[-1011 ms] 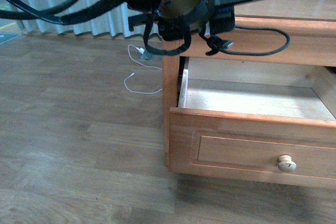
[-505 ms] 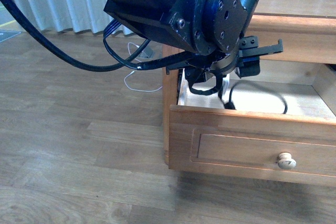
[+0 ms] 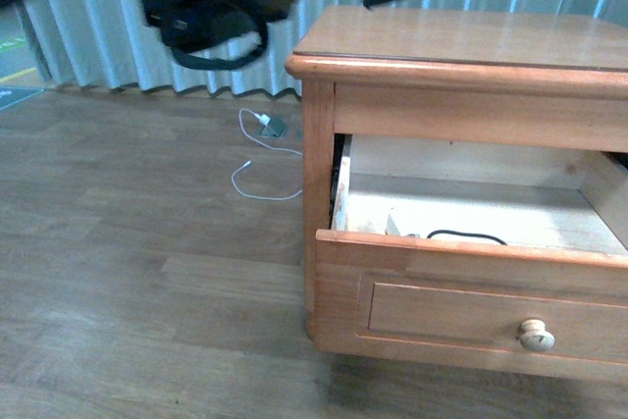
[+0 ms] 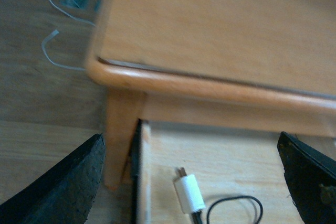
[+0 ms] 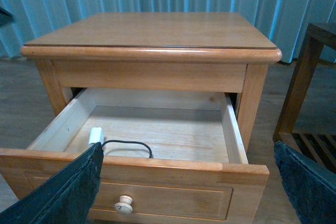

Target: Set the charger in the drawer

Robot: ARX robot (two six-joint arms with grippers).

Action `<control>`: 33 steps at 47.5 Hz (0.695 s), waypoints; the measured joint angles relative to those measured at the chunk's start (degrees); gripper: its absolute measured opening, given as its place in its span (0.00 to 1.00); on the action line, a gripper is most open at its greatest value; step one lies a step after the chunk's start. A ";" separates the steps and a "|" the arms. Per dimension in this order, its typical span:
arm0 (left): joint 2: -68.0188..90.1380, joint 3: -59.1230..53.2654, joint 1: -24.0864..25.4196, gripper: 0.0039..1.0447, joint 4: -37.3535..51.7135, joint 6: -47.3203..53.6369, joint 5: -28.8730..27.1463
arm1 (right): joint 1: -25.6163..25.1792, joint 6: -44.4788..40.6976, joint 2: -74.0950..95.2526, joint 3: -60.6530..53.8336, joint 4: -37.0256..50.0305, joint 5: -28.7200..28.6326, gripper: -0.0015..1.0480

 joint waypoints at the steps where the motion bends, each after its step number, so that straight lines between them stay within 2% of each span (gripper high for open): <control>1: -1.11 -0.76 0.28 0.95 0.02 0.20 -0.02 | 0.00 0.00 0.00 0.00 0.00 0.00 0.92; 11: -20.26 -14.38 3.78 0.95 -1.77 3.74 0.72 | 0.00 0.00 0.00 0.00 0.00 0.00 0.92; 17: -33.31 -23.02 5.55 0.95 -5.88 6.27 2.80 | 0.00 0.00 0.00 0.00 0.00 0.00 0.92; 22: -47.78 -31.54 7.91 0.95 -12.63 6.93 3.39 | 0.00 0.00 0.02 0.00 0.00 0.00 0.92; 33: -70.14 -41.66 8.96 0.95 -26.43 6.21 0.85 | 0.00 0.00 0.00 0.00 0.00 0.02 0.92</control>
